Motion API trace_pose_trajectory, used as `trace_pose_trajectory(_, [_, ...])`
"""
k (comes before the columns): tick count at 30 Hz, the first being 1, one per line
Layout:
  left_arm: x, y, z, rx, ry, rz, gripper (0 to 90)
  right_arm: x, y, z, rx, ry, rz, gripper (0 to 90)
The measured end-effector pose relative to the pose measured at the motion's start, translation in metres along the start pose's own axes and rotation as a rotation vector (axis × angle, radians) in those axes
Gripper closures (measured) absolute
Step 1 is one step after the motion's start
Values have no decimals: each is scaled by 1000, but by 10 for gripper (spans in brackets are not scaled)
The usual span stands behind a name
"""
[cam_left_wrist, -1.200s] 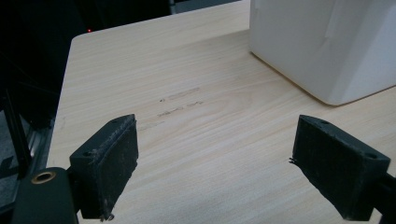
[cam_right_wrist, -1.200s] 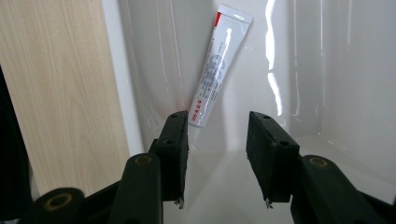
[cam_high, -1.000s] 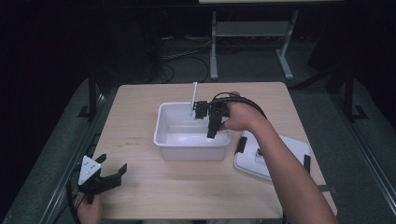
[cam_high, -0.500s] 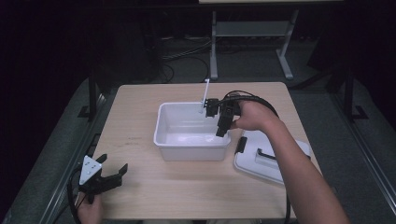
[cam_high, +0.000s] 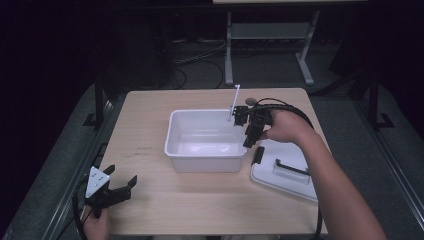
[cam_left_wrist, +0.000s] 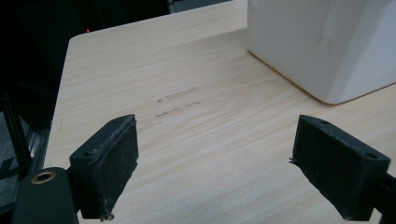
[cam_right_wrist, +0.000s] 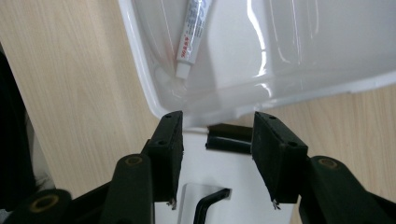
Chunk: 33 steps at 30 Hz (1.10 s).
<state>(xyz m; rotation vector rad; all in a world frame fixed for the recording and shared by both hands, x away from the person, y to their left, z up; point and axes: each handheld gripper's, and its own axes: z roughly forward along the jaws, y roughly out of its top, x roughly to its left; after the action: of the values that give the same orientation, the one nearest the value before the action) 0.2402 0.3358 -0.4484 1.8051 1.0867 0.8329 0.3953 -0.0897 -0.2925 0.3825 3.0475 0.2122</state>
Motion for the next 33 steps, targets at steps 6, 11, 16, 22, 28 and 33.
trace_pose_trajectory(6, [0,0,0,-1,0,-2,138,-2,-17,-1,3,-8,23,515])
trace_pose_trajectory(11, [0,0,0,-1,0,-4,138,-4,-29,1,5,-6,47,499])
trace_pose_trajectory(16, [0,0,0,1,-1,-1,137,-5,-40,4,1,-8,67,487])
trace_pose_trajectory(22, [0,0,0,1,0,1,137,-6,-53,11,1,-2,86,478])
trace_pose_trajectory(28, [0,0,-1,1,1,-1,138,-6,-67,19,-3,3,109,469])
trace_pose_trajectory(33, [0,0,-1,1,2,-1,138,-6,-80,26,-3,9,123,466])
